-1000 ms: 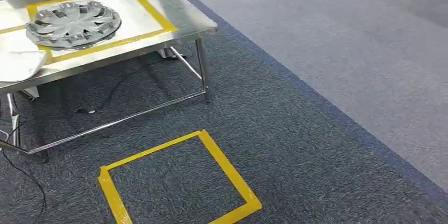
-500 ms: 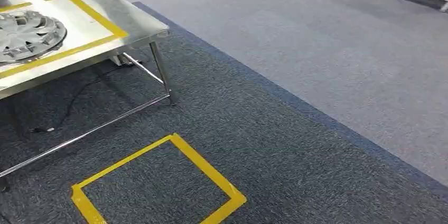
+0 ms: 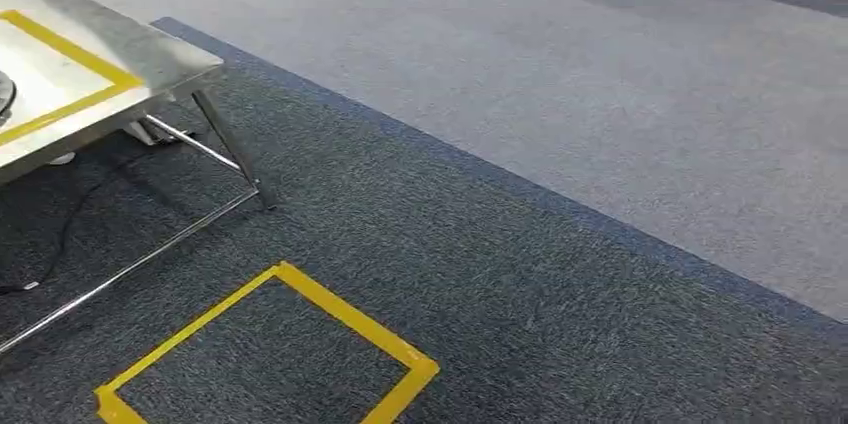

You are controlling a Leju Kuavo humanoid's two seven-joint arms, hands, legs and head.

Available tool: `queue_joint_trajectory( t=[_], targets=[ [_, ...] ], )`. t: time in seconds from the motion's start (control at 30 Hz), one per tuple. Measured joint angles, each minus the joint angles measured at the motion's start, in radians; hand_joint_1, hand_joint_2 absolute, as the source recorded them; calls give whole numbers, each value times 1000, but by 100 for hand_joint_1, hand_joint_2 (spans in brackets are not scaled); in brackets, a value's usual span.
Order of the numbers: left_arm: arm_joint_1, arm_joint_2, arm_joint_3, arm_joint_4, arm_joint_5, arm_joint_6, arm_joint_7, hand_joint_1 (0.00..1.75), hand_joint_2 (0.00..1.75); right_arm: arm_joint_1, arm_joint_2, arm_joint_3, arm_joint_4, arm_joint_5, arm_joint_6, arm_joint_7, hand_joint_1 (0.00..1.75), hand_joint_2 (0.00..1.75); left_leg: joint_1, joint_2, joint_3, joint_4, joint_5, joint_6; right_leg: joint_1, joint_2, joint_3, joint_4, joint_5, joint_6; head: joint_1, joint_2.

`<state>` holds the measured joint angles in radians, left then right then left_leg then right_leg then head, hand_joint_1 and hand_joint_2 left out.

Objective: Take the parts from the cabinet and place them on the table.

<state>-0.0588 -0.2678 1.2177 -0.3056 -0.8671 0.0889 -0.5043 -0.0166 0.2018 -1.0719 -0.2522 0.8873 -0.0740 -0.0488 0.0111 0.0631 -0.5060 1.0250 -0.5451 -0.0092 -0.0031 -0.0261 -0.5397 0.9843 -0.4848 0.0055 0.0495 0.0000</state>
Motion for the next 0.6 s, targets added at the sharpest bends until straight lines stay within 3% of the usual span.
queue_joint_trajectory(
  t=[0.03, 0.1, 0.13, 0.17, 0.2, 0.23, 0.27, 0.3, 0.33, 0.4, 0.47, 0.5, 0.53, 0.57, 0.6],
  targets=[
    [2, 0, 0, 0, -1, 0, 0, 0, 0, -2, 0, 0, 0, 0, 0, 0, 0, 0, 1, -33, -21, 53, -40, 0, 0, 10, -2, 1, 4, -7, -4, 0],
    [8, 3, 0, 0, -8, 0, 0, 0, 0, -4, 3, -3, 0, -2, 0, -3, 0, 0, 0, -51, -88, 215, -118, 1, 2, 38, -7, 1, 8, -13, -7, 0],
    [11, 4, 0, 0, -14, 0, 1, 0, 0, -3, 3, -7, 0, -6, 0, -6, 0, 0, 0, -53, -116, 278, -134, 1, 3, 55, -8, 2, 9, -14, -7, 0],
    [13, 5, 0, 0, -23, 0, 2, 0, 0, -1, 4, -11, 0, -8, 2, -9, 0, 0, 0, -54, -121, 285, -122, 1, 4, 71, -7, 3, 9, -14, -6, 0],
    [13, 6, 0, 0, -28, 0, 1, 0, 0, 0, 4, -16, 0, -12, 5, -10, 0, 0, 1, -54, -109, 253, -88, 2, 3, 85, -7, 5, 9, -14, -7, 0],
    [12, 6, 0, 0, -33, -2, 0, 0, 0, 1, 6, -21, 0, -14, 5, -9, 0, 0, 2, -58, -82, 189, -43, 4, 3, 100, -7, 8, 9, -13, -6, 0],
    [12, 8, -1, 0, -40, -2, 0, 0, 0, 1, 8, -27, 0, -14, 5, -8, 0, 0, 4, -74, -45, 100, 8, 6, 2, 116, -7, 13, 8, -12, -7, 0],
    [13, 10, -2, 0, -43, -2, -1, 0, 0, 1, 9, -29, 0, -13, 5, -6, 0, 0, 9, -123, -19, 29, 37, 8, 1, 129, -10, 19, 6, -9, -9, 0],
    [12, 11, -2, 2, -45, -1, -2, 0, 0, -2, 9, -32, 0, -10, 5, -1, 0, 0, 14, -172, -12, 5, 23, 9, 8, 142, -24, 32, 3, 0, -10, 0],
    [9, 11, -3, 3, -46, 2, -7, 0, 0, -1, 9, -32, -1, 3, 5, 7, 0, 0, 9, -151, -19, 7, 20, 12, 0, 167, -40, 33, 11, 14, -10, 0],
    [8, 10, -3, 4, -45, 4, -10, 0, 0, 5, 8, -34, -2, 6, 4, 9, 0, 0, 14, -124, -18, 0, 29, 26, -1, 188, -58, 31, 18, 28, -9, 0],
    [4, 11, -3, 4, -46, 7, -10, 0, 0, 5, 8, -36, -2, 6, 3, 6, 0, 0, 15, -104, -16, -5, 33, 33, 3, 137, -64, 47, 4, 30, -8, 0],
    [4, 10, -3, 5, -46, 10, -10, 0, 0, 3, 8, -38, -2, 8, 3, 0, 0, 0, 13, -92, -18, -7, 34, 39, 5, 80, -86, 90, -29, 35, 7, 0],
    [7, 10, -3, 5, -48, 10, -8, 0, 0, -1, 8, -39, -3, 9, 2, -7, 0, 0, 10, -73, -20, -7, 34, 41, 3, 51, -122, 165, -73, 40, 11, 0],
    [11, 11, -3, 5, -54, 11, 1, 0, 0, -2, 8, -40, -4, 12, 2, -17, 0, 0, 7, -54, -21, -7, 33, 42, 0, 39, -159, 243, -110, 43, 11, 0]
  ],
)
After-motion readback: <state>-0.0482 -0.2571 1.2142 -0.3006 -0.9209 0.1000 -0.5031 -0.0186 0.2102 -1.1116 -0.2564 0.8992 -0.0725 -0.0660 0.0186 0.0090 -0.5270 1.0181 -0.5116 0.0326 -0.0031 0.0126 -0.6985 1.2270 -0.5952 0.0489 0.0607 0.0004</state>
